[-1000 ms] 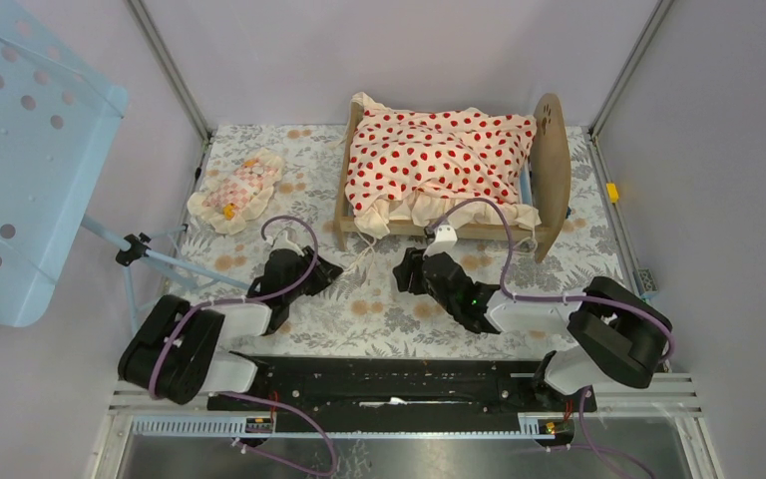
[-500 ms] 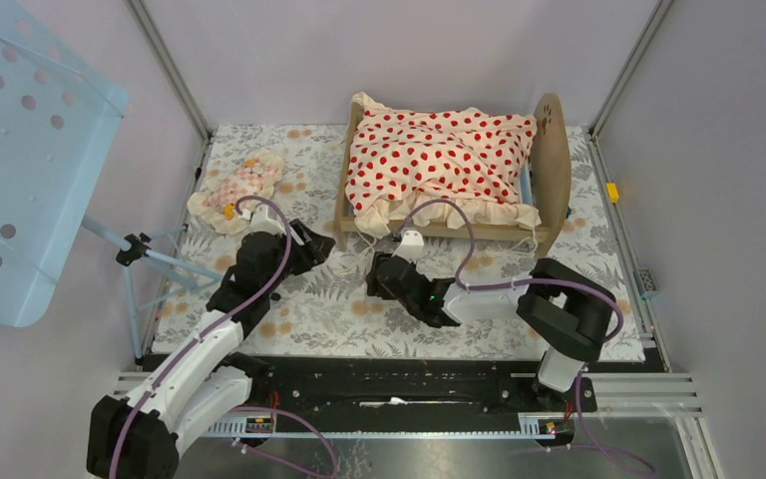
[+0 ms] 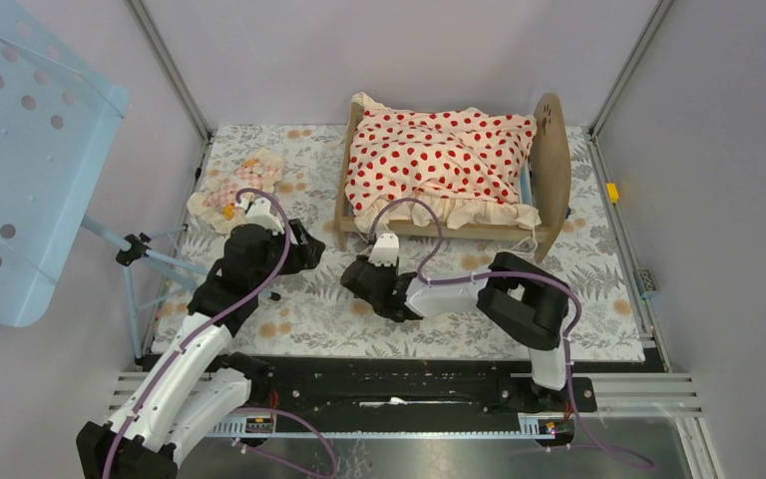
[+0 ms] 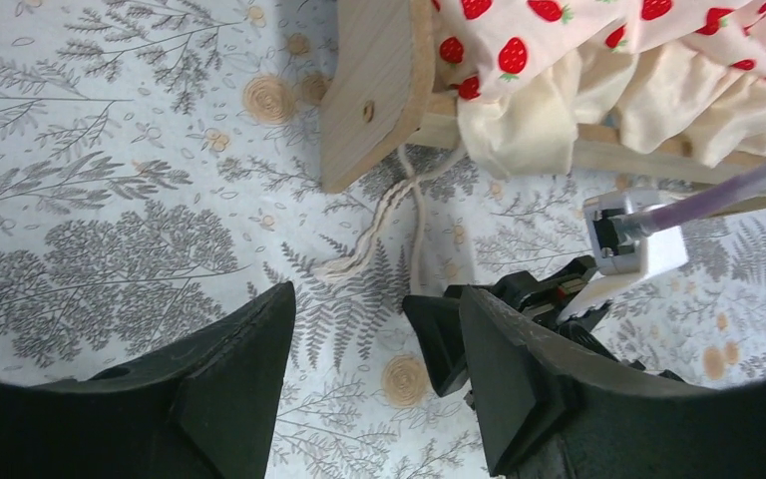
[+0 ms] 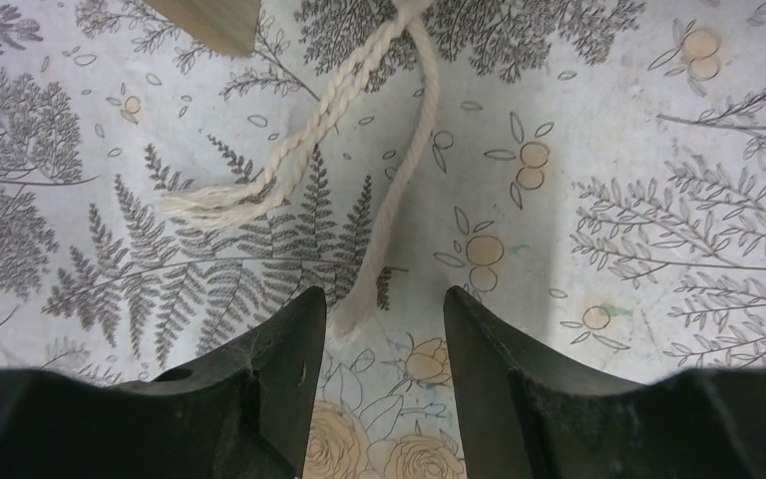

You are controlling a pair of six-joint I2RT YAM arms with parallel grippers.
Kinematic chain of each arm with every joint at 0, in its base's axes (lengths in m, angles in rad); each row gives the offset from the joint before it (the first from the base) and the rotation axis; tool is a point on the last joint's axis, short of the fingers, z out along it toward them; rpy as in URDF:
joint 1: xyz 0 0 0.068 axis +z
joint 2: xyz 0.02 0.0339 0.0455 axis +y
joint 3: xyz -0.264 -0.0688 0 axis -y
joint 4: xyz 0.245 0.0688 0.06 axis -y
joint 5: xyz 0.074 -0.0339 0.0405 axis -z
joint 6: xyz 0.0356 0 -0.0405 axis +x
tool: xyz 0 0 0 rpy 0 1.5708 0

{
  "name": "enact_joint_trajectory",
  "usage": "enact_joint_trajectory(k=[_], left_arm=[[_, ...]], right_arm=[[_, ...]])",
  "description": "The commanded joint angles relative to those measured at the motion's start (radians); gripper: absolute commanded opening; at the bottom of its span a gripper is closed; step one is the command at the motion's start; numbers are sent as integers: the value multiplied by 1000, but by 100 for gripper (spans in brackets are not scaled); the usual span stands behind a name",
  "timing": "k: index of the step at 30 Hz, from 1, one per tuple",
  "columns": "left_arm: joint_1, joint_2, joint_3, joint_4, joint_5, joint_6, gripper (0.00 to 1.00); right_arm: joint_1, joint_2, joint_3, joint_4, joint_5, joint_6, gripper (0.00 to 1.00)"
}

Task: Set up the pet bed
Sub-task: Tie the ropes to the bed frame.

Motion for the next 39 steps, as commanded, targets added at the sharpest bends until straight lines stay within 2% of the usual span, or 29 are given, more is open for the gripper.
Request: enact_joint_trajectory(k=[1,5,8,15,19,24,31,39], left_arm=[[6,-10,24,-15,-39,58,66],[6,-11,21,-12,-50,56,66],[6,-11,20,-6,-52,57,66],[6,0,18,-2,-48,54,66],[6,-2,19,-6,-53,54,66],[6,-11,16,-4,-50,60,66],[6,-3,14,-1,-17,76,67],[6,-37,-1,13,-17,77,67]], right_arm=[[27,42,58,-125,96,-10,55],[31,62,69,-131,89,-27,54],[33,74,75,-139,83,-53,50],[51,89,36,-85,25,-137,31],[56,54,-22,43,-44,-214,22],[56,-1,-97,93,-113,-250,10],[56,-89,-217,147,-167,-229,4],[54,-131,-240,161,-167,-232,2]])
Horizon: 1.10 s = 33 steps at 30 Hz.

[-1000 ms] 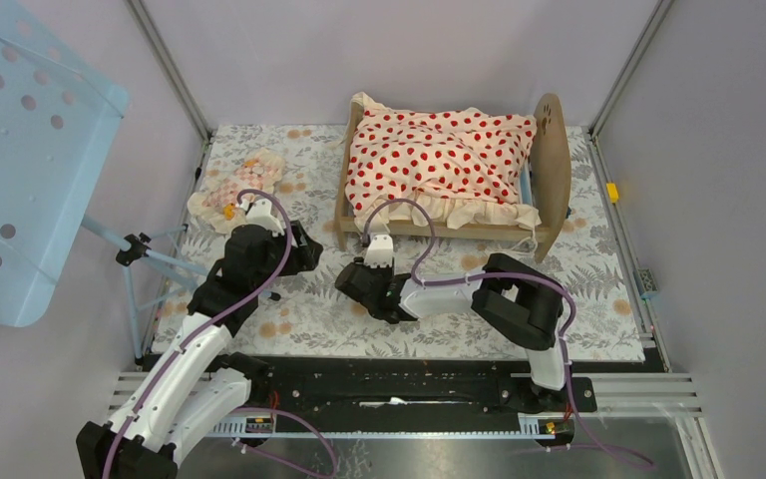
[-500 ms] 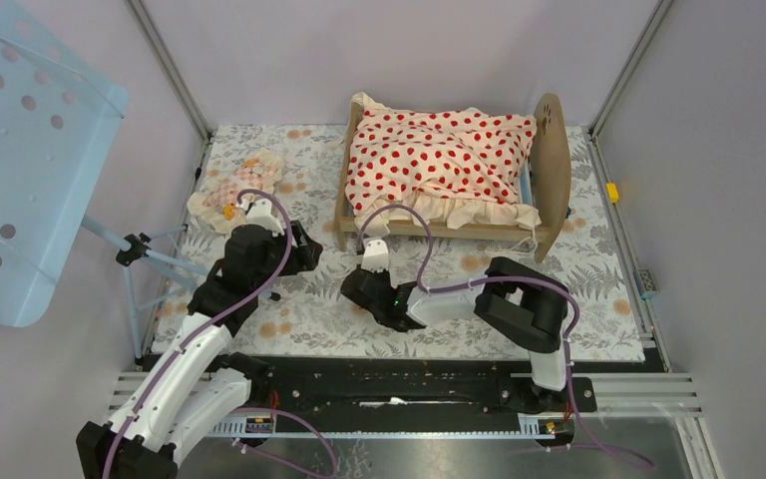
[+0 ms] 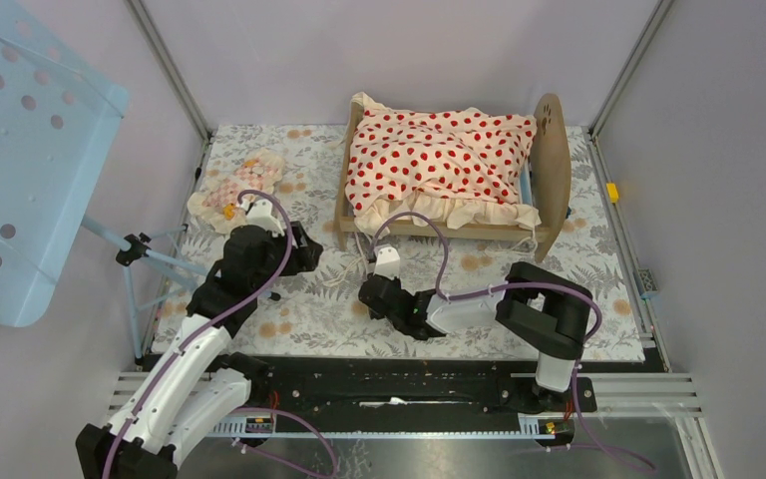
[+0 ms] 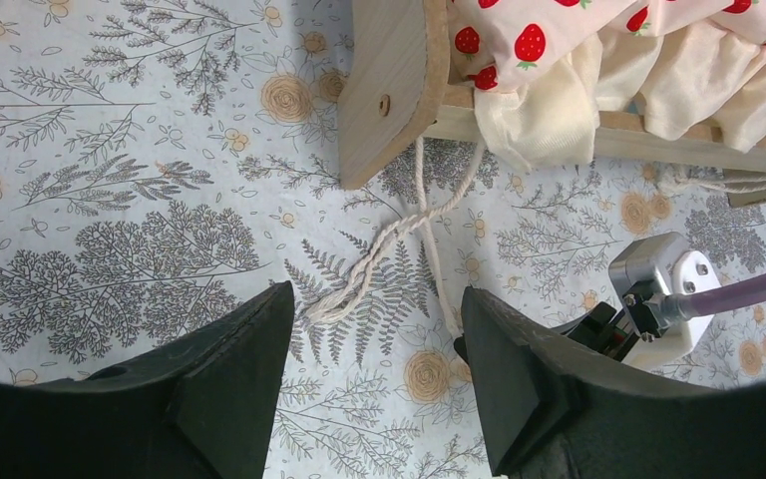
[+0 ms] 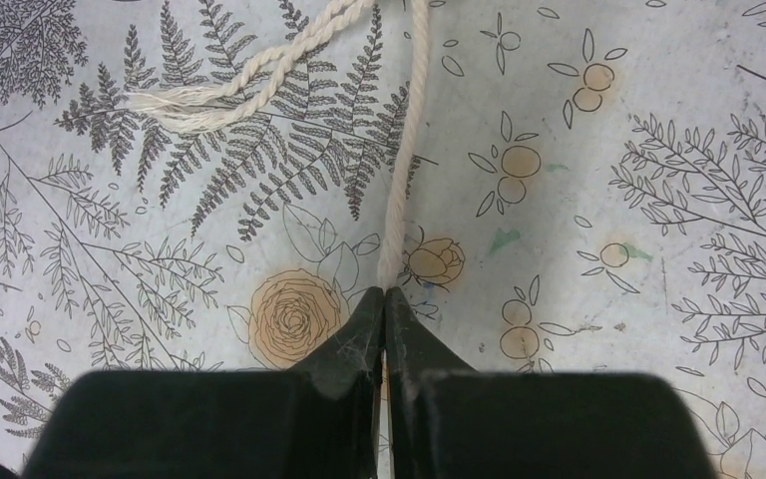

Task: Set up the pet bed
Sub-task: Tie the ropes to the bed frame.

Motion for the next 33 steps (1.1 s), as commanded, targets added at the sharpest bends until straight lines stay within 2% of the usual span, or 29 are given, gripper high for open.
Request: enact_joint_trajectory(k=[1,6,9,15,19,22,25,29,33], left_arm=[[6,-41,-4,52,3,16,67],[5,-83,-47,141,-28,-11,68],[6,-101,-93,255,-32,-31,79],[6,-58,-149,445,66,39,81],[6,-47,-223,603,118,89,78],[6,-84,-340,805,201,185,73],[6,-85,-425,1001,248,210,69],[4,17,-413,1041,362,323,65],[2,92,-431,1102,413,411,63]], right_arm=[[10,-33,-27,-42,-41,-7,2],[-22,-62,-33,-17,-95,18,1],[-47,-75,-27,-10,-138,32,0],[-120,-153,-36,-13,-234,36,0],[-171,-195,-19,-45,-295,16,0],[-205,-214,9,-80,-347,-12,0],[-238,-219,61,-137,-401,-58,0],[-286,-203,159,-232,-480,-139,0],[-336,-170,262,-349,-584,-206,0]])
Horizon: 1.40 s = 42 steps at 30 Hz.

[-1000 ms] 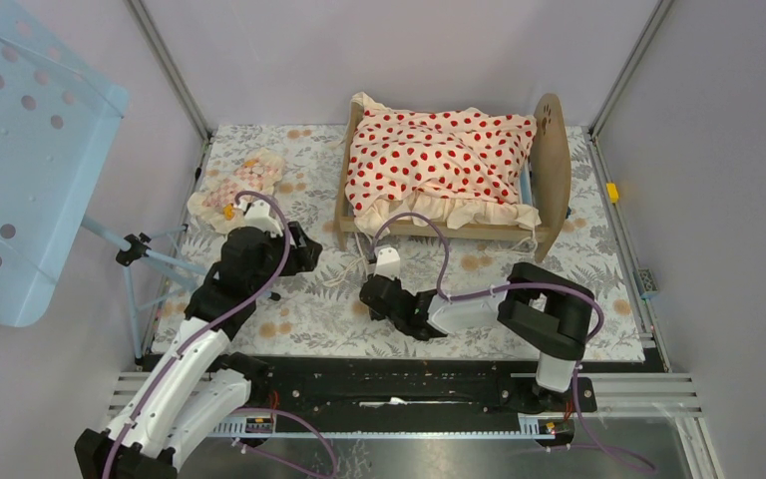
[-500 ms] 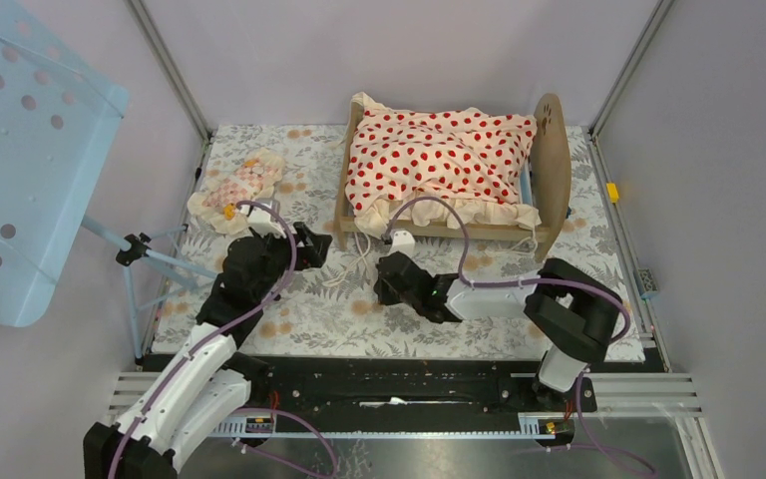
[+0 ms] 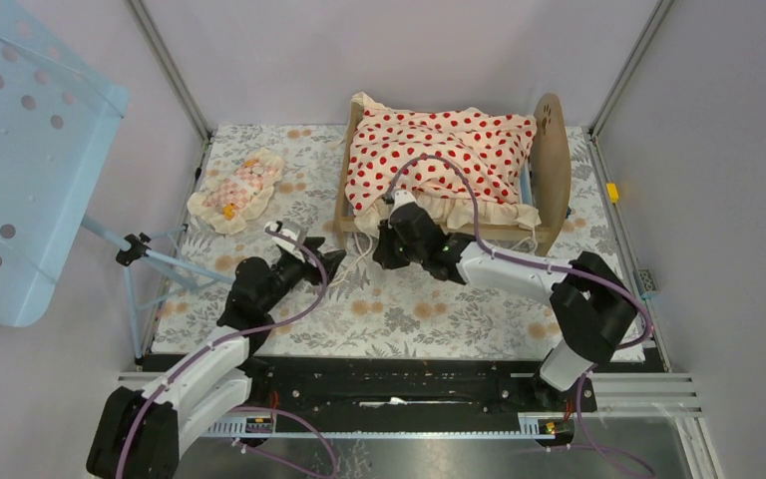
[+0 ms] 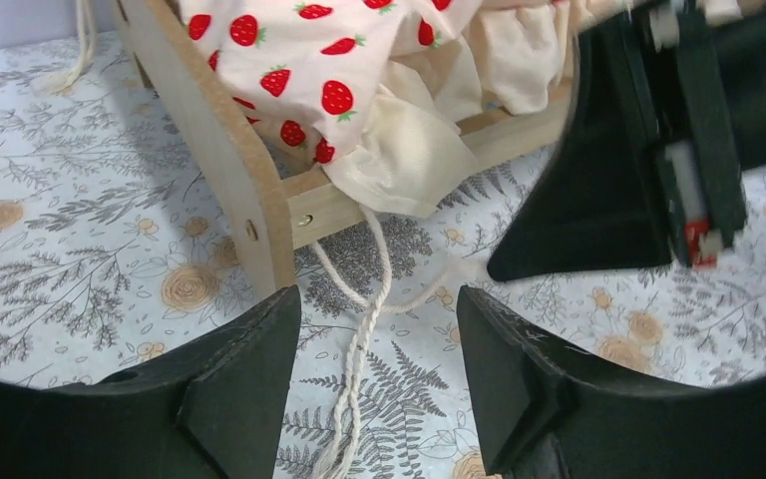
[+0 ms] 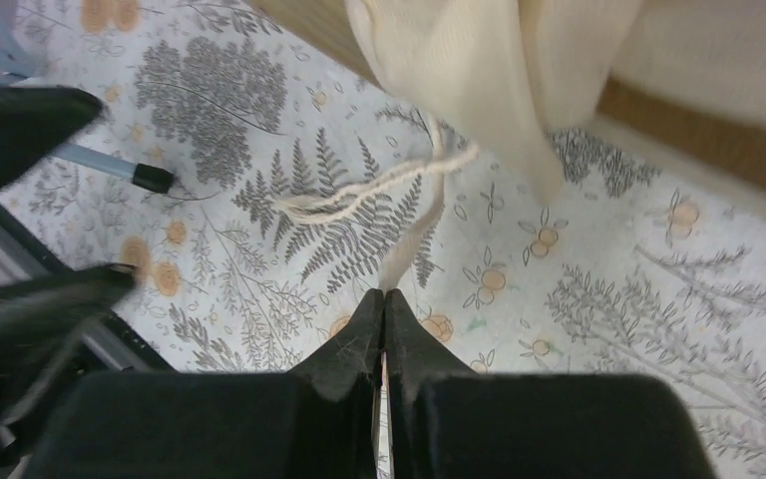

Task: Set up the pet bed
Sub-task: Tie the ropes to the bed frame.

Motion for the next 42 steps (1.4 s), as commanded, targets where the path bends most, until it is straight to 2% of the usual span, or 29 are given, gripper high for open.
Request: enact_joint_trajectory(k=[1,6,8,10,13,18,28,42], left_arm=[[-6,51,-16,223,122,141,63],[-115,65,-74,251,90,289,64],[-166,87,-104,293,47,326,64],[-186,116,-144,374,74,333,64],[-193,165,-174,463,101,328,64],[-197,224,-150,449,109,341,51],[-209,314,-87,449,199,410,53],[-218,406,2,411,205,498,53]], right_arm=[[-53,27,147,-163,-149,-121,0],[-72,98,278,-303,-202,-188,0],[-73,113,308,-333,-205,-200,0],[-73,118,328,-353,-207,-206,0],[-74,115,340,-369,-205,-213,0],[-75,96,325,-374,-238,-246,0],[-78,108,386,-476,-333,-372,0],[-80,67,388,-507,-345,-383,0]])
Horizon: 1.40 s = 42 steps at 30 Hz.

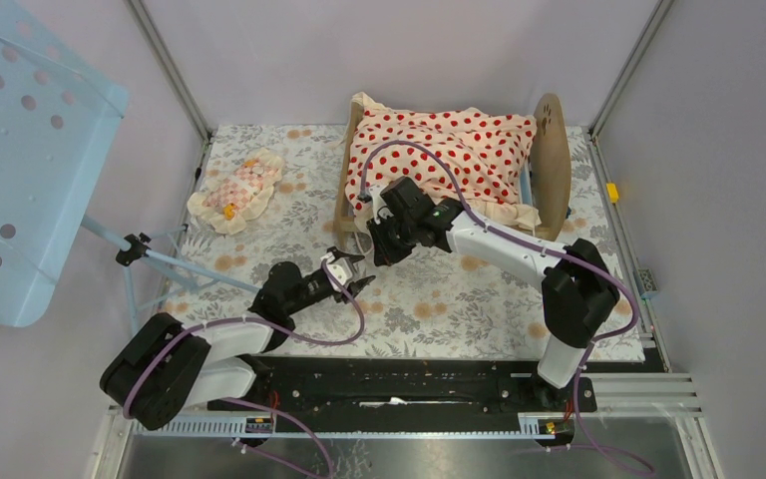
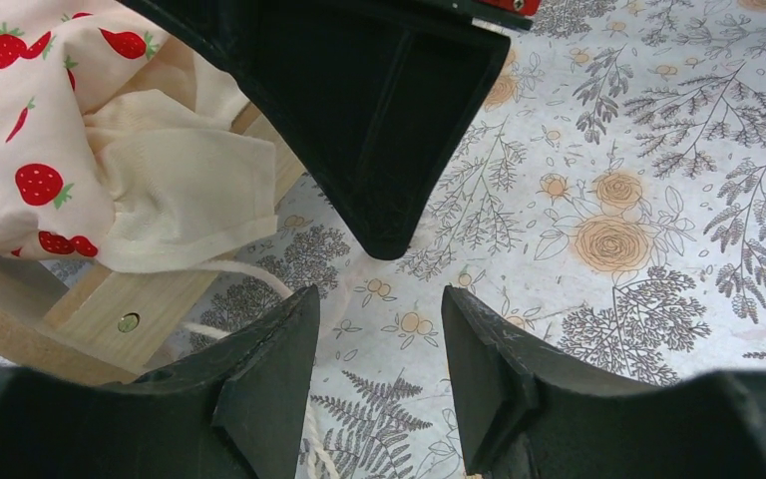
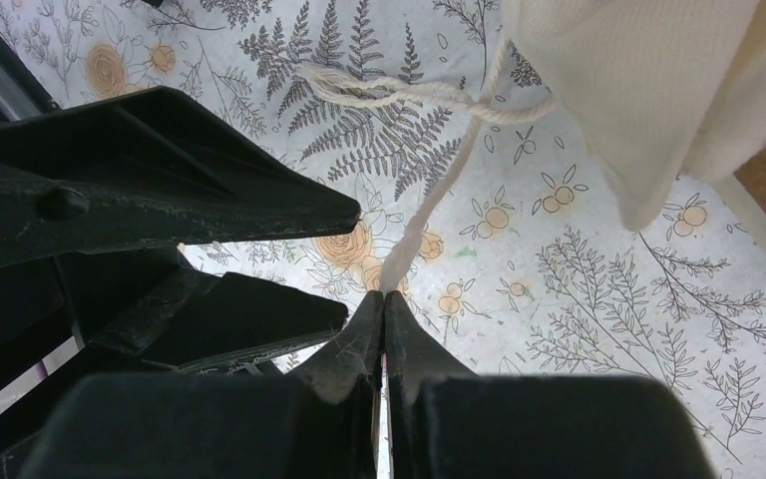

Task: Set up the pet bed
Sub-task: Tie the ropes to the bed frame.

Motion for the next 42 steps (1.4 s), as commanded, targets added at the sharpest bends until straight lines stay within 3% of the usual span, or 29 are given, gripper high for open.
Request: enact_joint_trajectory(k=[1,18,32,34,37,39,42], left_arm=[[-5,21,48,39,20,33,53],[-18,127,120,38,38,74,47],[-21,135,126,19,39,39,16],[-19,144,147,12,7,-31,9],[-19,155,191,-69,-6,-59,0],[-19,158,194,-89,-41,-93,0],[-19,145,180,-94,-73,-139,0]], right_arm=[[-9,-53,25,-12,-41,-17,0],[-9,-65,12,-15,-53,-19,0],[-9,-67,12,-9,-27,-10,0],[-9,-73,1,6,-13,-5,6],[-9,-103,-28,43,35,10,30],[-9,-131,-62,81,98,34,42],[-9,-194,-169,206,242,121,47]])
